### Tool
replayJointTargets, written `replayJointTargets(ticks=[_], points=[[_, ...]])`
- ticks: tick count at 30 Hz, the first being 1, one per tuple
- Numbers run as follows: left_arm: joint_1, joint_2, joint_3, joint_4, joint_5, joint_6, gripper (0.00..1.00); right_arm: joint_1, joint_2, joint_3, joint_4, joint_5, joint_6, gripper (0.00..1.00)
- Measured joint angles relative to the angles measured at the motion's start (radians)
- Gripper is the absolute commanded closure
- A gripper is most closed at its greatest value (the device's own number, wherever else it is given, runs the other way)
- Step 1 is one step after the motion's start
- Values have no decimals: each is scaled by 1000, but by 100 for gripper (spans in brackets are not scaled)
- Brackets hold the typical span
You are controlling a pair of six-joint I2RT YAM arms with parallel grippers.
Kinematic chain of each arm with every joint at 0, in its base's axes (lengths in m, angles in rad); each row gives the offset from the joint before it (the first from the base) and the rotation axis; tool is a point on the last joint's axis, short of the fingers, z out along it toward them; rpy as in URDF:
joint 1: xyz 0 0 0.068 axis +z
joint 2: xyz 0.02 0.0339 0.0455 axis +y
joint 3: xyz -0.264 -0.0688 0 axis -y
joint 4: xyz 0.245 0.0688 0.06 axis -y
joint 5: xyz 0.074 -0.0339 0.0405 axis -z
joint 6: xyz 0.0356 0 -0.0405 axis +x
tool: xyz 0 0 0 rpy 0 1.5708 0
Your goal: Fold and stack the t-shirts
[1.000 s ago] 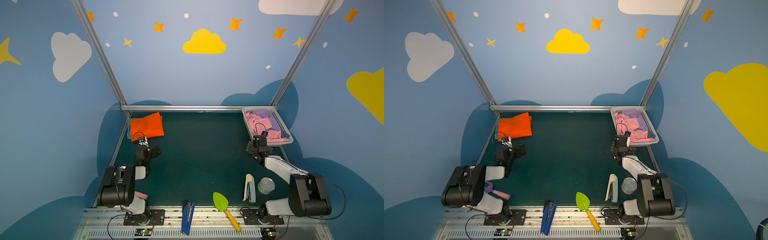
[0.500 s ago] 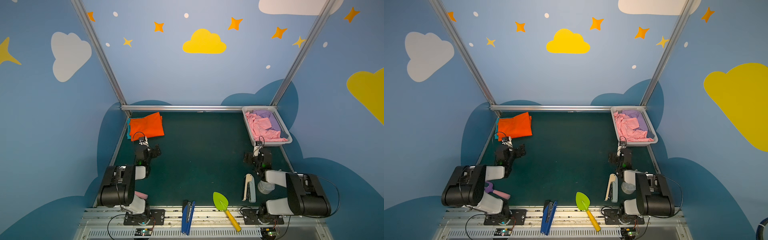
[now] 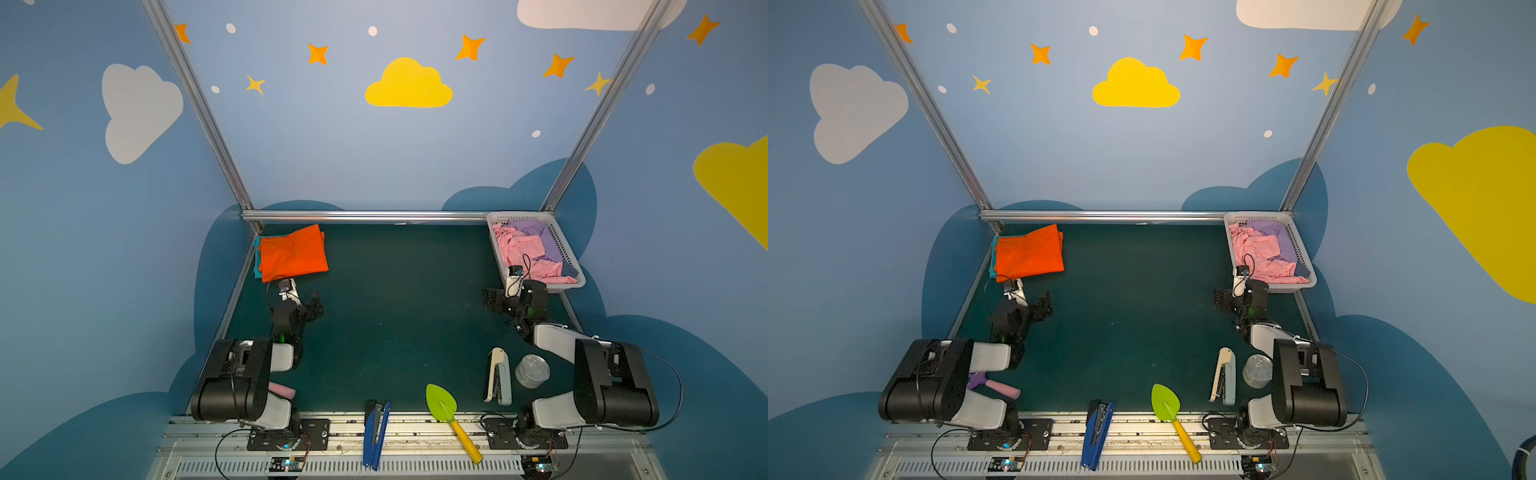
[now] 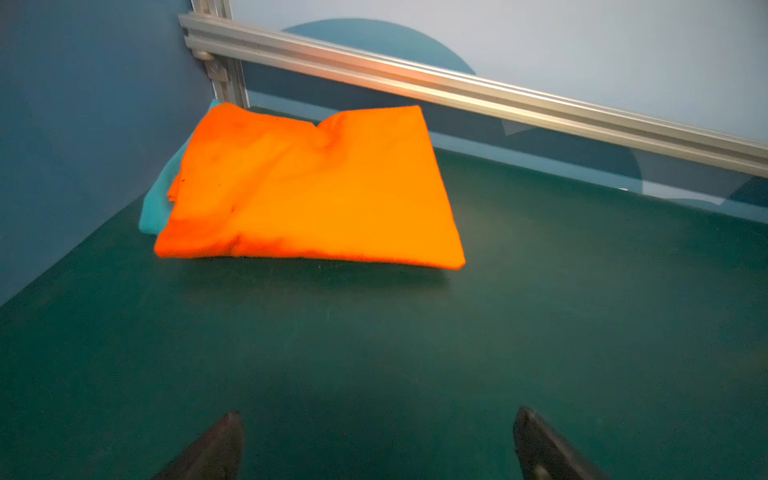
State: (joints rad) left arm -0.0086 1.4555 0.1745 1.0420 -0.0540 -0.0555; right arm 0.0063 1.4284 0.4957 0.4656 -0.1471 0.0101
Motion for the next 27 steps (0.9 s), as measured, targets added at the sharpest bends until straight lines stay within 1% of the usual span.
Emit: replayJointTargets(ticks=[1,3,5,6,8,9,10,12,15,21,27], points=[[-23,0,-56,52,-7,9,0,9,-22,-40,28,-1,-8,7],[-31,38,-67,55,-13,24,0,33,-79,-135,92,10,-16,7],[-30,68,32,-53,-20,35,0,56,-121,-213,148,35,-19,7],[-18,72,115,-134,-8,35,0,67,-124,-226,154,43,-19,7],[29,77,219,-155,51,20,0,71,-98,-190,122,63,-18,7],[57,71,243,-155,65,13,0,68,-63,-133,80,74,-14,7],[77,66,253,-161,71,7,0,58,-21,-61,37,74,-9,7],[93,63,251,-183,78,-2,0,17,24,21,40,37,-6,7],[88,63,235,-230,97,-6,0,-18,23,28,27,19,7,7],[85,64,233,-261,108,-9,0,18,24,31,-27,58,16,7],[79,64,233,-270,108,-8,0,4,26,44,-48,62,33,7]])
